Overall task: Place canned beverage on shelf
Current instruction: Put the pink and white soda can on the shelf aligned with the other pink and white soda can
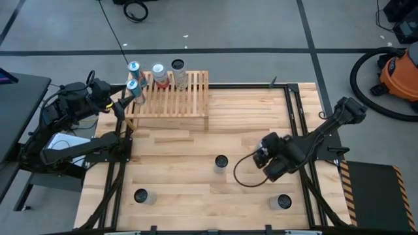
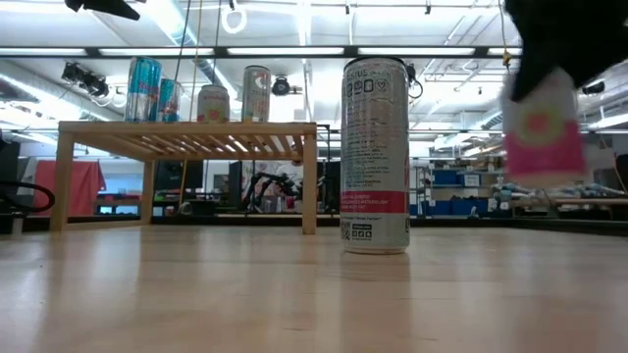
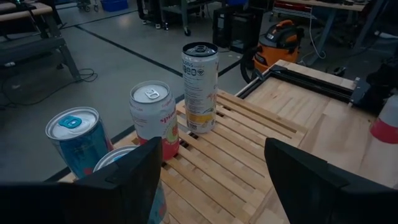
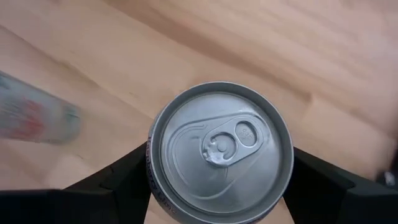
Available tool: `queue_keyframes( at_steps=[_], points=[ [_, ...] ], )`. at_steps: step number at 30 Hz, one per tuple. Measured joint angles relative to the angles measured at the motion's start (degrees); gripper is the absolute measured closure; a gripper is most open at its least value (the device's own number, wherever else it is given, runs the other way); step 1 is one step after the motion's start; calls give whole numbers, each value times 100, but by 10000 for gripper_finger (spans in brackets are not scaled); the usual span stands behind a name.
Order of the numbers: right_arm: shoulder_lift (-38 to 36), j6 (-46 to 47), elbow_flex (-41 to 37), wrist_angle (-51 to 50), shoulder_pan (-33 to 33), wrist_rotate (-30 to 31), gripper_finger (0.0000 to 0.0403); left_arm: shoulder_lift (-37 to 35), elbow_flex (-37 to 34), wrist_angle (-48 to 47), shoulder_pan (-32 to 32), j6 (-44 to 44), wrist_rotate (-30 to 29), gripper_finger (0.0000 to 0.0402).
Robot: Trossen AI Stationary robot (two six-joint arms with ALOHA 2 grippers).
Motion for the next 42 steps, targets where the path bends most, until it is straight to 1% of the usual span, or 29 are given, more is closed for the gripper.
queue_keyframes(
  at_steps=[3,6,11,15,19,25,30,32,34,37,40,42],
  points=[
    [0,-756,491,55,-285,295,109,0,0,-2,1,0,0,118],
    [-2,-1627,957,135,-690,424,109,0,0,-7,0,-2,0,118],
    [0,-3254,1538,678,-1418,440,109,1,0,-131,1,-136,0,118],
    [0,-4544,1914,1298,-1974,389,109,2,0,-197,0,-305,0,118],
    [0,-5796,2056,2262,-2552,137,109,2,0,-214,0,-342,2,118],
    [102,-7336,2065,3881,-3337,-765,109,2,0,-188,0,-457,0,118],
    [416,-8138,2065,4826,-3834,-1351,109,2,0,-175,0,-458,0,118],
    [592,-8356,2093,5019,-3986,-1638,109,2,0,-173,0,-459,0,118],
    [818,-8456,2255,4997,-4100,-1885,109,2,0,-172,0,-486,0,118],
    [1136,-8708,2646,4907,-4177,-1956,109,2,0,-170,0,-596,0,118],
    [1468,-8957,3157,4836,-4210,-2138,109,4,0,-173,0,-608,0,118],
    [1697,-9085,3552,4580,-4218,-2244,109,4,0,-170,2,-606,0,118]
  ],
)
